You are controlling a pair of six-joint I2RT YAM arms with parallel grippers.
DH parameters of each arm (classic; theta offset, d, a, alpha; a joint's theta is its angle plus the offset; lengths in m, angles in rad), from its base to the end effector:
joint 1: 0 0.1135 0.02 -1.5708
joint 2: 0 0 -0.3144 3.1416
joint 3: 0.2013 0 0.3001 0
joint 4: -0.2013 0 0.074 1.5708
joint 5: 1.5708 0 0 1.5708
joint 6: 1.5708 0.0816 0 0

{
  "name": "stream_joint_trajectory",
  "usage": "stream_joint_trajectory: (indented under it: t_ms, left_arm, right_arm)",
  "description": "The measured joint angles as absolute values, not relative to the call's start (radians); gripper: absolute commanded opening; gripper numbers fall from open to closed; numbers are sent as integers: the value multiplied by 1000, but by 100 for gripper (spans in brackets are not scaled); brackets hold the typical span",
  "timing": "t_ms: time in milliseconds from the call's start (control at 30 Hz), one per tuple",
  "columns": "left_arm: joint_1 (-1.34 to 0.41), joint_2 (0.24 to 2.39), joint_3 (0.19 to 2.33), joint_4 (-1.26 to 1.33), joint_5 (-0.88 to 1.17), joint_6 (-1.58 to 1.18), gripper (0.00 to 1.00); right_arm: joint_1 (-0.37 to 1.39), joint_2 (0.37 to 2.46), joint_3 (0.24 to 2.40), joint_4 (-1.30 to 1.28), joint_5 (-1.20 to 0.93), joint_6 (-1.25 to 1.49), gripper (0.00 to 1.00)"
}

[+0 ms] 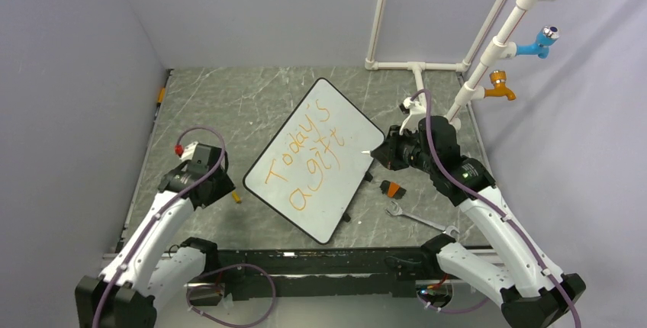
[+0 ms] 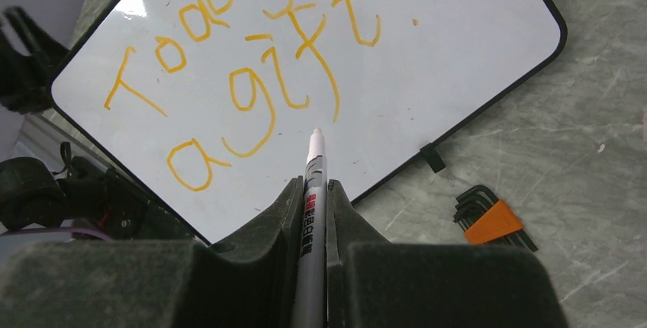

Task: Write a sentence on the whiteboard
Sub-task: Pick up the pen cap from the center of the board.

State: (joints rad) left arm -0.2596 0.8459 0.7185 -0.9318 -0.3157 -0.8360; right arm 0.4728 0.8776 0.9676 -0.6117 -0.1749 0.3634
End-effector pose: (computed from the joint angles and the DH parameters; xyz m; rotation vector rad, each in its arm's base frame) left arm 0.1853 -0.0230 0.2388 -0.8251 2.4106 -0.0008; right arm 0.2075 0.1221 0.3646 -0.2271 2.1468 0.6793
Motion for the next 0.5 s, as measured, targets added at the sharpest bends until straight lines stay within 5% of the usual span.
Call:
stream_joint_trajectory:
  t_ms: [500]
  left_arm:
    - [-207,1092,619,-685,-141,-840,41]
  right_arm:
    - [473,869,968,-611,-174,363,0]
